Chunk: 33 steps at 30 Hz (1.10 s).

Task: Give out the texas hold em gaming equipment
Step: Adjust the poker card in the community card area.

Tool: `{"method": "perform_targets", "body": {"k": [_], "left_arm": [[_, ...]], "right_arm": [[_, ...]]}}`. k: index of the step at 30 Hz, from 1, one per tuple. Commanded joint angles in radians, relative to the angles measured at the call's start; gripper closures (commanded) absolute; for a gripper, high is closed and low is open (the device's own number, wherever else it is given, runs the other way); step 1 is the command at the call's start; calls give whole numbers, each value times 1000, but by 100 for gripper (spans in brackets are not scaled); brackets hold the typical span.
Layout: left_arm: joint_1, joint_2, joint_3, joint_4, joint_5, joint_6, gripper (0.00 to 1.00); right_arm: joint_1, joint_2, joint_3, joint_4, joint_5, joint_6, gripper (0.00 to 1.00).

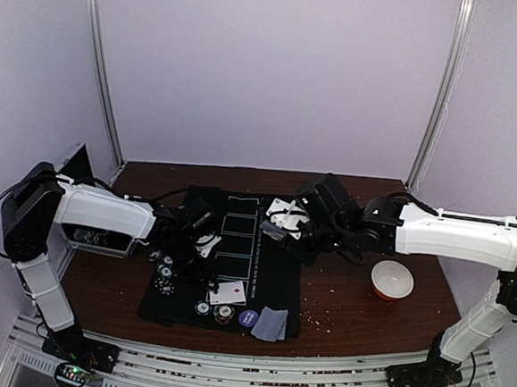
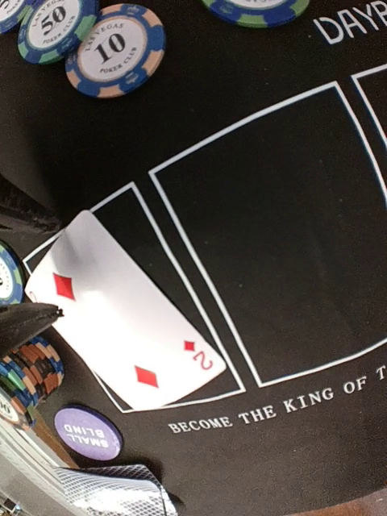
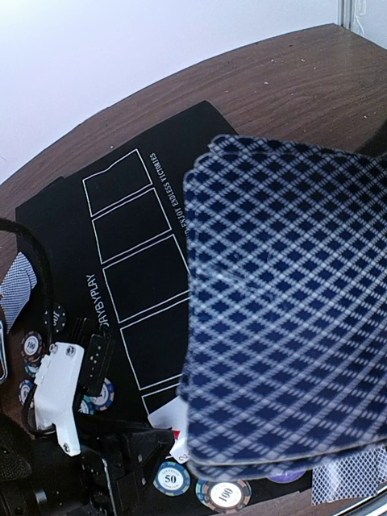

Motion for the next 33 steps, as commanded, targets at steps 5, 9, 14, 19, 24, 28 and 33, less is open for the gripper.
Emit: {"method": "perform_targets", "body": {"k": [5,9,14,19,24,28,33], "left_arm": [[2,73,54,13,3,35,69],[2,87,80,7,-12,45,69],[4,114,114,1,-33,55,69],[4,108,119,-4,-31,59,69],[4,70,133,-33,-43,61,68],[10,-10,180,-68,-72,74,68],[84,-177,192,40,87,90,40]], "right_arm": [[-1,-38,4,-13,6,13,55],[0,-40,3,-15,8,13,55],[-1,-38,6,-17,7,12,55],[-2,-42,4,-23,7,11,55],[-1,-40,9,-26,8,9,55],[12,-24,26,-38,25,-4,55],[60,3,52,-34,42,-34,55]]}}
